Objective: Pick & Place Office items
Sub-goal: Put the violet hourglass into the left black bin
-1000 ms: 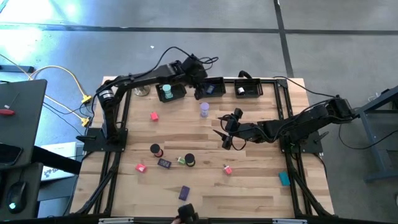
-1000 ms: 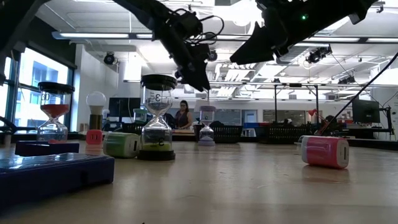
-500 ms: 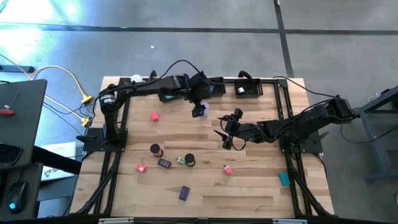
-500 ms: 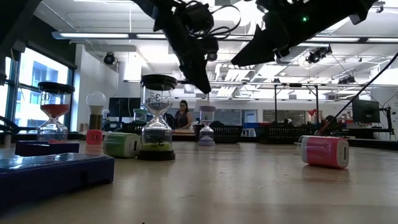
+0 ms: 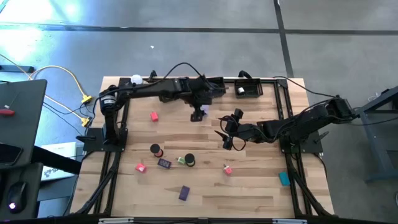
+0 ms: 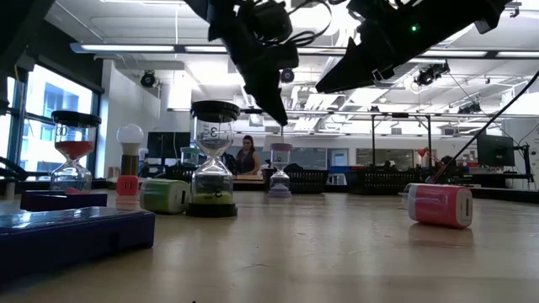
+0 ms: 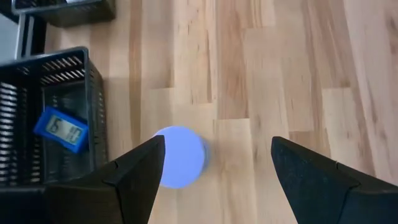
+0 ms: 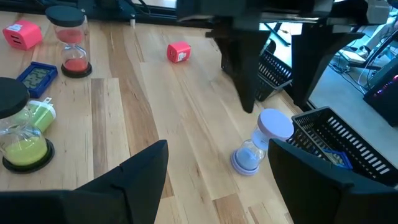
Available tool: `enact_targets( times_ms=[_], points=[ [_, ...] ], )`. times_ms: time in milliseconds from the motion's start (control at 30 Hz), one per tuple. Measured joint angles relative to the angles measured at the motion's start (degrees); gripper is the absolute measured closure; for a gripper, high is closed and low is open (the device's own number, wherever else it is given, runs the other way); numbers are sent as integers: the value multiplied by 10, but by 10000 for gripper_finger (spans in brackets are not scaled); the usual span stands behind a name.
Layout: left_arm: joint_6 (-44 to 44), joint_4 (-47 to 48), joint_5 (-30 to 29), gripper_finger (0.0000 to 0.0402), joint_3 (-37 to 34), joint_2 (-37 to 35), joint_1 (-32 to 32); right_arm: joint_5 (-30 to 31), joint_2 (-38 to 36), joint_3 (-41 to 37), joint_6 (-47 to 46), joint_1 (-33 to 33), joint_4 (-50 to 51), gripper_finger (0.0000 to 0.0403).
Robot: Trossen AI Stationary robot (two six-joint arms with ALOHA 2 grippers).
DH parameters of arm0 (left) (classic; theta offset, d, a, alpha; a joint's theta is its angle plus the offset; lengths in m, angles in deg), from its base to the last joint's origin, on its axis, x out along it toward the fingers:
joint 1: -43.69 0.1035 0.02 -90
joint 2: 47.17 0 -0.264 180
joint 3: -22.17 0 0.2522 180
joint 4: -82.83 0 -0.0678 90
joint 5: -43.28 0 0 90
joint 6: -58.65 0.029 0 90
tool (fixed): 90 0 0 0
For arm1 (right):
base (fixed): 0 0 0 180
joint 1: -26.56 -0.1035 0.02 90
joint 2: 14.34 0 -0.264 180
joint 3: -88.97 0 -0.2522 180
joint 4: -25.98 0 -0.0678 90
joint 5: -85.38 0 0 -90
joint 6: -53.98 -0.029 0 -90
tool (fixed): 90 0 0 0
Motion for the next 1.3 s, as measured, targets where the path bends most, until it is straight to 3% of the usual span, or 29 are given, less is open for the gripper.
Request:
enact_targets(
  times_ms=[300,433,767,967,1300],
  points=[
    [-39,-5,111,115,0,14,61,-4,0,0,0,0,0,137],
    [-38,-10,133,115,0,36,68,-5,0,0,-4,0,1,137],
    [0,-26,120,115,0,47,58,-19,0,0,-11,0,6,137],
    [4,-28,66,115,0,47,50,-19,0,0,-11,0,8,137],
    [-7,-30,63,115,0,47,47,-19,0,0,-11,0,10,137]
  ],
)
